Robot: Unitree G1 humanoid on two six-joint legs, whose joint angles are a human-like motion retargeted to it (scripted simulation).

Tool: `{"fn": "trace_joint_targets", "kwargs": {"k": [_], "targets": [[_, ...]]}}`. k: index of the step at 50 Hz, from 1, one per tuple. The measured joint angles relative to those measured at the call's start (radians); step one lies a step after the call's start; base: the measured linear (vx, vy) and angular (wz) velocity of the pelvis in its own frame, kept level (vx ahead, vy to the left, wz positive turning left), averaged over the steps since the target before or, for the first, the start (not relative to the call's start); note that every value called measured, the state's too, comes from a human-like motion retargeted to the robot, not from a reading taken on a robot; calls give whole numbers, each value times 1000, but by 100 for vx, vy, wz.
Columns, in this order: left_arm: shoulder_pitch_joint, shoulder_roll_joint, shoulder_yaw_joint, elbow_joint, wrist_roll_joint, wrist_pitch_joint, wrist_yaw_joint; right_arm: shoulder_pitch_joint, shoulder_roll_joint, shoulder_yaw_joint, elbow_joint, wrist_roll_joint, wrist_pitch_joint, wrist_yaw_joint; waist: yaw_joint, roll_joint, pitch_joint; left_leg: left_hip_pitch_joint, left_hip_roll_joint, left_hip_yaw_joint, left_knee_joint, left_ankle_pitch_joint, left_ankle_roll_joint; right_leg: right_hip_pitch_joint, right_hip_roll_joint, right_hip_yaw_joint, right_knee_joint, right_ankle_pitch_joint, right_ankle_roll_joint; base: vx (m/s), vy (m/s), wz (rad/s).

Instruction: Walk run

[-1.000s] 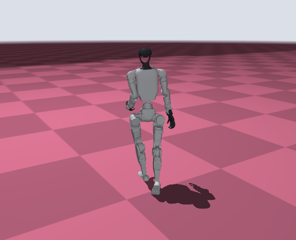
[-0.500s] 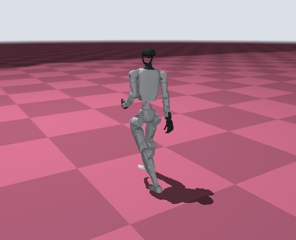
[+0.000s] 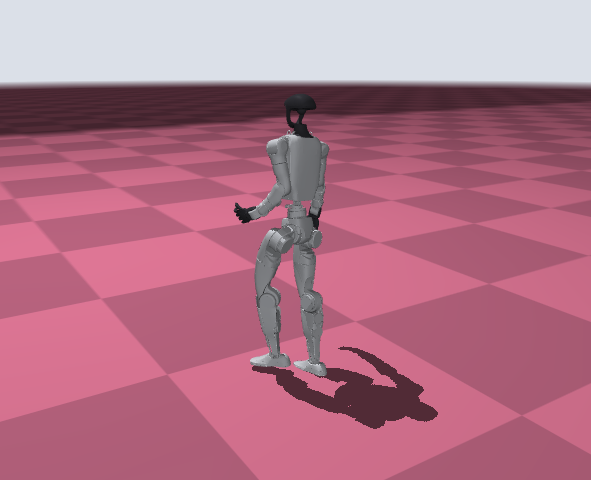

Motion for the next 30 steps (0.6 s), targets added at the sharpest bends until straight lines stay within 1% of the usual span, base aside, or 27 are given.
{"fn": "trace_joint_targets", "kwargs": {"k": [3,5,6,8,10,12,13,15,17,18,20,21,22,23,25,28,30], "targets": [[5,-22,9,-7,1,0,3,-21,7,-8,-32,39,-35,-9,5,25,18,-3,-22,101,-195,-45,-27,53,54,-31,-14,-37,-6,44,-20,44],[3,-37,19,-6,5,0,2,-24,20,-20,-42,65,-48,-8,-6,34,26,-8,-57,130,-290,-82,-29,84,80,-64,-21,-61,-5,60,-23,72],[4,-43,27,-5,6,2,2,-20,31,-25,-41,70,-51,-2,-7,31,28,-6,-64,149,-314,-92,-17,97,85,-72,-19,-74,-3,62,-23,54],[0,-53,46,1,9,6,-1,-3,56,-34,-34,66,-58,14,0,21,31,-1,-73,172,-336,-82,24,120,92,-76,-7,-97,4,58,-20,17],[-1,-55,67,10,14,12,-9,29,81,-36,-11,36,-66,32,19,-3,22,11,-81,160,-316,-60,117,136,80,-67,15,-104,23,68,-20,-9],[4,-51,80,19,21,17,-18,77,101,-35,24,-25,-68,38,48,-25,8,24,-84,156,-297,-26,154,151,73,-63,45,-78,53,87,-21,-7],[7,-48,83,23,24,21,-21,106,110,-37,44,-63,-60,33,60,-37,-2,34,-88,158,-292,-16,168,159,63,-81,63,-49,73,95,-22,22],[4,-39,91,33,26,28,-24,168,133,-43,83,-136,-25,2,63,-56,-16,54,-93,130,-260,-49,173,167,43,-124,118,66,123,97,-20,47],[-15,-27,99,40,19,35,-12,234,166,-39,124,-187,14,-57,73,-53,-13,73,-76,90,-233,-85,173,152,44,-95,217,248,177,64,-16,42],[-22,-20,97,40,16,36,-5,268,180,-34,145,-200,26,-86,71,-39,-9,95,-63,69,-225,-102,173,137,64,-59,278,332,195,68,-12,66],[-35,-14,85,29,17,28,8,335,195,-34,177,-222,40,-122,71,3,-2,135,-34,10,-220,-131,173,89,103,-45,425,464,185,74,-7,88],[-45,-13,77,26,17,25,12,369,200,-31,177,-224,51,-115,71,23,0,151,-26,-20,-220,-142,173,53,120,-28,502,479,171,67,-1,96],[-56,-13,71,25,16,23,16,401,204,-30,177,-226,61,-107,71,43,2,166,-19,-46,-220,-151,173,15,135,-6,574,471,159,58,2,96],[-70,-13,67,28,10,25,18,430,208,-32,177,-230,70,-97,72,60,4,179,-15,-69,-220,-158,173,-26,145,24,637,415,151,58,2,100],[-98,-16,55,33,-5,28,28,480,214,-45,177,-239,72,-88,63,91,13,207,-16,-121,-225,-165,173,-97,139,66,714,342,140,64,2,122],[-124,-15,2,25,-19,14,49,536,212,-59,177,-220,59,-85,25,137,36,252,-32,-237,-239,-167,173,-175,77,26,697,231,83,49,3,182],[-138,-10,-26,11,-16,6,50,558,207,-59,177,-206,57,-79,-4,150,56,278,-53,-312,-237,-172,173,-208,21,2,615,185,71,43,-4,195]]}}
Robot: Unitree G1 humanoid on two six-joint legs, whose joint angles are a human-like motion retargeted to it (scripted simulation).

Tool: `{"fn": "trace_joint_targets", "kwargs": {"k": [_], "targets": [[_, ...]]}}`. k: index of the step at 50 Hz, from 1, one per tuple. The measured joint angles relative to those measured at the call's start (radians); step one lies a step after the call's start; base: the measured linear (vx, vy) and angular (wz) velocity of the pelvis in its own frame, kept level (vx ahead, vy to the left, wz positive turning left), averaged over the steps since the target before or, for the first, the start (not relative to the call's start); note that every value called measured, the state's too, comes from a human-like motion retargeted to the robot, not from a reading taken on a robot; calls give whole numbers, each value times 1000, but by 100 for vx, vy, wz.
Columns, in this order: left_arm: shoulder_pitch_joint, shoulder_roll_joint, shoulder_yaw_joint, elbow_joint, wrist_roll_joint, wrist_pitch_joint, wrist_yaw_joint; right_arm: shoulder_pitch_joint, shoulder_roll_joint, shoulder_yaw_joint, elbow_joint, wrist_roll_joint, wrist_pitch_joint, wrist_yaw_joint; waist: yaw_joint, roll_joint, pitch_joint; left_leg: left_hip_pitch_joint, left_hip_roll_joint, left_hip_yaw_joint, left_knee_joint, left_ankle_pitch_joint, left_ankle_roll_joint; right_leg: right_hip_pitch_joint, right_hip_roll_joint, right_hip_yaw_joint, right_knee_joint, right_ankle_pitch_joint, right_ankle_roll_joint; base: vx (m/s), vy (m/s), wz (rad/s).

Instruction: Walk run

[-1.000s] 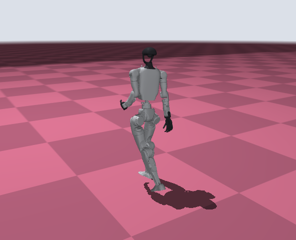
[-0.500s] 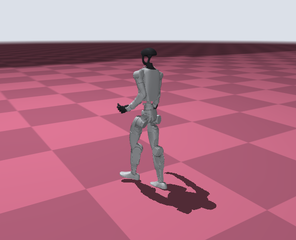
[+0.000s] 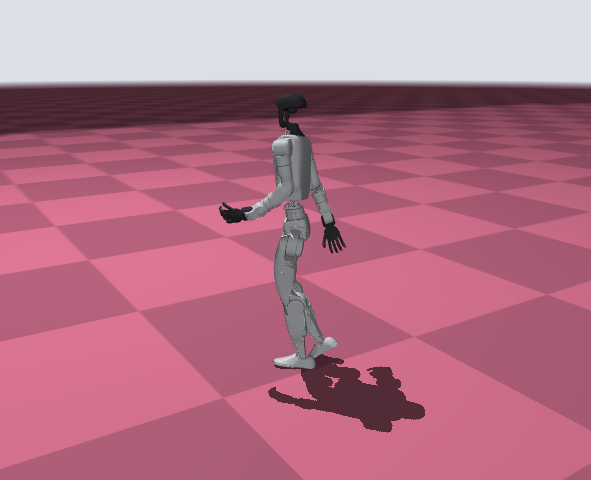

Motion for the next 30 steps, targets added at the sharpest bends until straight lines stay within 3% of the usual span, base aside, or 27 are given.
{"fn": "trace_joint_targets", "kwargs": {"k": [4,9,10,12,15,18,20,22,25,27,28,30], "targets": [[-27,28,-31,-22,14,-7,-21,10,-10,2,0,5,11,15,-46,-27,46,55,-63,-119,21,-22,0,-45,-44,87,-263,14,17,37,-17,167],[-32,59,-37,-33,22,-11,-27,-29,-21,9,0,34,28,27,-98,-93,100,168,-127,-211,37,-57,0,-91,-73,234,-529,-45,25,46,-25,136],[-27,61,-36,-34,23,-13,-24,-41,-22,4,0,44,25,24,-110,-103,107,194,-133,-228,38,-63,0,-99,-73,250,-573,-47,36,57,-29,126],[-15,58,-29,-31,23,-14,-14,-71,-29,-2,0,75,7,21,-120,-119,118,241,-136,-246,43,-76,-1,-101,-64,291,-641,-65,159,52,-33,83],[-3,48,-8,-18,18,-8,-4,-131,-40,-16,0,130,-14,24,-94,-133,123,292,-133,-223,52,-79,0,-90,-21,367,-653,-64,162,67,-32,40],[22,35,-2,-8,9,2,-3,-177,-42,-54,-7,175,-16,25,-136,-140,87,302,-147,-249,82,-10,-13,-74,-50,362,-600,19,125,61,-19,156],[42,34,1,-2,15,9,-12,-195,-40,-79,-11,210,-20,29,-176,-132,61,299,-128,-286,143,61,-52,-47,-61,310,-593,61,73,81,-45,195],[51,30,13,9,40,14,-35,-214,-43,-99,-8,253,-24,45,-147,-124,36,260,-123,-283,247,208,-113,-17,-61,282,-567,4,44,61,-38,120],[46,2,11,21,89,16,-45,-264,-61,-126,0,309,-10,87,-90,-136,24,124,-112,-218,501,471,-248,22,-97,221,-553,-55,0,63,-36,106],[58,-13,9,13,95,14,-28,-292,-73,-96,0,324,11,105,-77,-159,2,11,-86,-112,675,569,-300,51,-112,182,-567,-81,-28,44,-27,112],[62,-14,7,9,92,11,-26,-309,-78,-84,0,324,20,104,-82,-161,-4,-41,-75,-92,750,593,-309,70,-118,146,-572,-97,-33,43,-28,149],[65,-14,9,9,87,9,-41,-345,-88,-66,0,306,30,87,-86,-166,-11,-128,-57,-54,840,479,-232,108,-127,76,-582,-125,-38,47,-30,147]]}}
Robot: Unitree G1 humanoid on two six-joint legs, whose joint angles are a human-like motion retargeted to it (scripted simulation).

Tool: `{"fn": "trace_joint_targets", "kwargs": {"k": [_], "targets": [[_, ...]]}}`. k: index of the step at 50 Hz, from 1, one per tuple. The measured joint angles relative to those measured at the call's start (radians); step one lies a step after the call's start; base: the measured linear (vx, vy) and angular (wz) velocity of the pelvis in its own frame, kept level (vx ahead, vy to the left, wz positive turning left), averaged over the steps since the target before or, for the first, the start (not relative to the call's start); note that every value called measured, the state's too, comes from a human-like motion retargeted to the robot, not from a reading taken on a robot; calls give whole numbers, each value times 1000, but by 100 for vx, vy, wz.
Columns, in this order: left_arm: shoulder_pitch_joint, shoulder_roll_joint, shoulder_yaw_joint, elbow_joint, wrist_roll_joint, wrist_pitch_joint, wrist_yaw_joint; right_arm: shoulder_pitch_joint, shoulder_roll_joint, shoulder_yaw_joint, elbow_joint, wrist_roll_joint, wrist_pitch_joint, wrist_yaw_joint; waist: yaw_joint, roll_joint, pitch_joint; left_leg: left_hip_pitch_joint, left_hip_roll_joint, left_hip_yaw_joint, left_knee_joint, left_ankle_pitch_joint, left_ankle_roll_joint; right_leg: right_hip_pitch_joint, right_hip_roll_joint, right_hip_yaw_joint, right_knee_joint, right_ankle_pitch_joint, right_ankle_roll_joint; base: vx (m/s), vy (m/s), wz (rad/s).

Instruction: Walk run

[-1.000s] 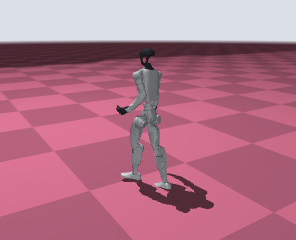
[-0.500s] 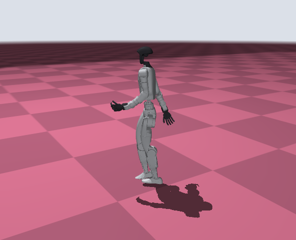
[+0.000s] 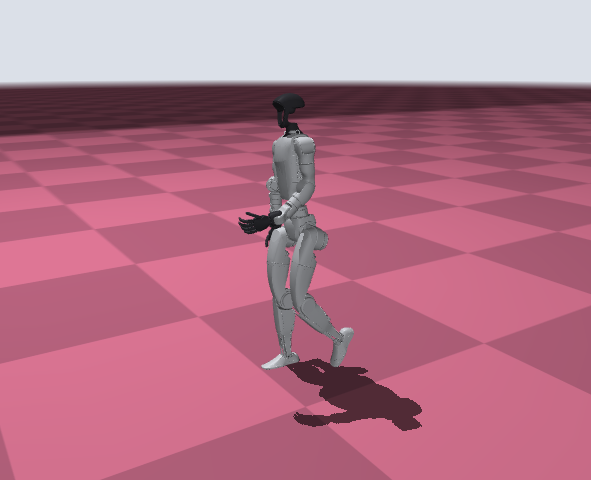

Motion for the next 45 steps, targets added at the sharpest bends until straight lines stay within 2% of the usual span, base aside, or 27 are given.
{"fn": "trace_joint_targets", "kwargs": {"k": [2,6,8,10,12,17,20,23,25,27,28,30,33,35,37,40,45], "targets": [[6,4,7,-1,-2,6,-17,-28,-2,28,-23,-33,-7,-10,32,-18,-3,-69,21,93,16,-113,82,32,1,-27,-12,-16,-8,50,-29,63],[31,29,3,-19,0,0,-18,-64,4,105,-111,-71,-57,3,136,-41,-3,-208,-22,126,-101,-236,66,76,37,-38,-21,-59,-31,58,-29,3],[44,36,2,-29,5,-4,-16,-78,4,134,-151,-79,-90,6,162,-40,-6,-249,-16,141,-227,-282,101,103,57,-71,-25,-89,-42,48,-23,58],[47,38,6,-34,9,-5,-17,-97,0,151,-181,-84,-119,7,182,-31,-5,-280,25,197,-374,-299,150,130,82,-107,-28,-119,-50,53,-22,68],[47,34,15,-35,6,-5,-15,-118,-2,160,-193,-86,-131,10,196,-14,1,-285,55,251,-547,-294,156,162,122,-139,-37,-144,-55,62,-22,61],[60,14,48,-37,-4,-6,-9,-142,12,157,-184,-114,-130,31,201,-4,3,-255,42,374,-860,-346,165,242,176,-206,-42,-195,-46,67,-20,59],[65,2,76,-30,-2,-2,-14,-122,27,156,-165,-151,-124,35,202,-26,-4,-201,29,438,-891,-331,232,284,167,-232,-10,-171,-15,83,-16,37],[83,0,101,-19,5,0,-21,-62,51,145,-145,-224,-104,11,223,-41,-24,-145,36,461,-879,-272,230,314,164,-229,57,-34,31,96,-22,3],[89,5,114,-6,-1,4,-19,-10,73,135,-127,-269,-77,-29,208,-48,-43,-117,39,431,-854,-307,232,315,149,-248,133,164,55,91,-23,43],[86,14,120,5,-10,7,-6,45,89,149,-87,-277,-60,-83,192,-13,-46,-86,77,381,-823,-348,232,286,148,-247,277,348,41,99,-13,61],[83,18,113,4,-13,3,2,65,90,151,-62,-272,-57,-101,179,13,-40,-60,90,344,-818,-366,232,260,160,-258,363,418,14,82,-8,88],[73,24,92,-2,-17,-9,17,97,83,146,-11,-265,-49,-110,166,51,-35,-8,102,285,-825,-394,232,187,193,-210,516,496,-1,62,-3,85],[33,30,71,1,-23,-8,15,158,81,114,0,-270,-14,-72,183,85,-32,51,103,247,-846,-418,232,60,219,-100,655,327,5,66,-3,58],[6,40,49,3,-28,-7,13,199,84,81,0,-263,-7,-67,156,108,-32,84,90,183,-860,-425,232,-13,220,-65,672,224,25,58,-7,144],[-15,53,24,-1,-28,-12,8,236,89,59,0,-231,-13,-65,110,122,-31,117,68,102,-872,-431,232,-75,184,-69,629,125,22,60,-11,196],[-43,70,0,-9,-22,-16,-11,283,100,33,0,-184,-7,-44,50,110,-29,165,19,18,-878,-448,232,-138,106,-68,454,90,47,62,-19,179],[-70,91,-25,-13,-21,-12,-32,331,128,14,0,-139,21,-11,0,62,-13,272,-51,-77,-867,-500,232,-209,13,-60,122,28,39,65,-26,127]]}}
